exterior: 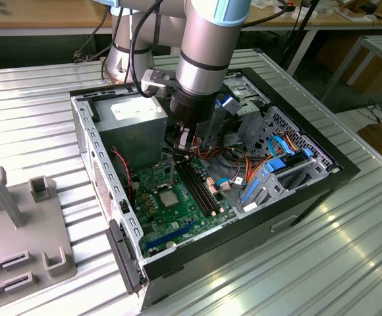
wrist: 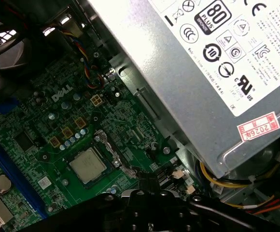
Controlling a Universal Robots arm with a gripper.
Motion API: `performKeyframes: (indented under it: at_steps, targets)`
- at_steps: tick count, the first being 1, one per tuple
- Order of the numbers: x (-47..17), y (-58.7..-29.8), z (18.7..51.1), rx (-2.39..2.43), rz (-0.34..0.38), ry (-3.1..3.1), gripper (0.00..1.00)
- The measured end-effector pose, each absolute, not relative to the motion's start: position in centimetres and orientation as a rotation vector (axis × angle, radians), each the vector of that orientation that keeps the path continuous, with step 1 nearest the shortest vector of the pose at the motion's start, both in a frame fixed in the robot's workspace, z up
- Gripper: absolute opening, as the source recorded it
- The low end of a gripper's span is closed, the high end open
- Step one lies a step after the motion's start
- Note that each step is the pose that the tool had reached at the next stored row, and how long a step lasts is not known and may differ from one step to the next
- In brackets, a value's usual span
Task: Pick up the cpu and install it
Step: 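Close the cpu cover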
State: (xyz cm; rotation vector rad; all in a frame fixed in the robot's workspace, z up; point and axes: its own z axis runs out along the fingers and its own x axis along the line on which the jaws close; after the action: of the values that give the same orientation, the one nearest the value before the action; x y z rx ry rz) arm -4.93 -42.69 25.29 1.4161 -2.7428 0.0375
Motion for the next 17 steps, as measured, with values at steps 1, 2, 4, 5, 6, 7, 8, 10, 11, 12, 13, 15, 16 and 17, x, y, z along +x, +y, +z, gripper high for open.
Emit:
performKeyframes:
  at_steps: [1, 2, 4, 5, 6, 7, 8, 10, 11, 12, 13, 15, 16, 17]
  targets:
    - [-4.93, -42.69, 25.29, 1.416, 0.038, -2.743, 0.11]
    - [-4.93, -42.69, 25.29, 1.416, 0.038, -2.743, 0.11]
    - [-4.93, -42.69, 25.29, 1.418, 0.038, -2.742, 0.11]
    - [-4.93, -42.69, 25.29, 1.42, 0.038, -2.741, 0.11]
    - [-4.94, -42.69, 25.29, 1.424, 0.038, -2.739, 0.11]
    - [-4.95, -42.7, 25.29, 1.431, 0.038, -2.735, 0.11]
    - [-4.97, -42.71, 25.29, 1.442, 0.038, -2.729, 0.11]
    - [-5.01, -42.74, 25.29, 1.462, 0.039, -2.719, 0.11]
    - [-5.04, -42.75, 25.29, 1.47, 0.039, -2.715, 0.11]
    - [-5.05, -42.75, 25.29, 1.479, 0.039, -2.71, 0.11]
    - [-5.05, -42.76, 25.3, 1.485, 0.04, -2.706, 0.11]
    - [-5.06, -42.77, 25.33, 1.493, 0.04, -2.703, 0.11]
    - [-5.06, -42.77, 25.36, 1.493, 0.04, -2.702, 0.11]
    - [-5.06, -42.77, 25.42, 1.493, 0.04, -2.702, 0.11]
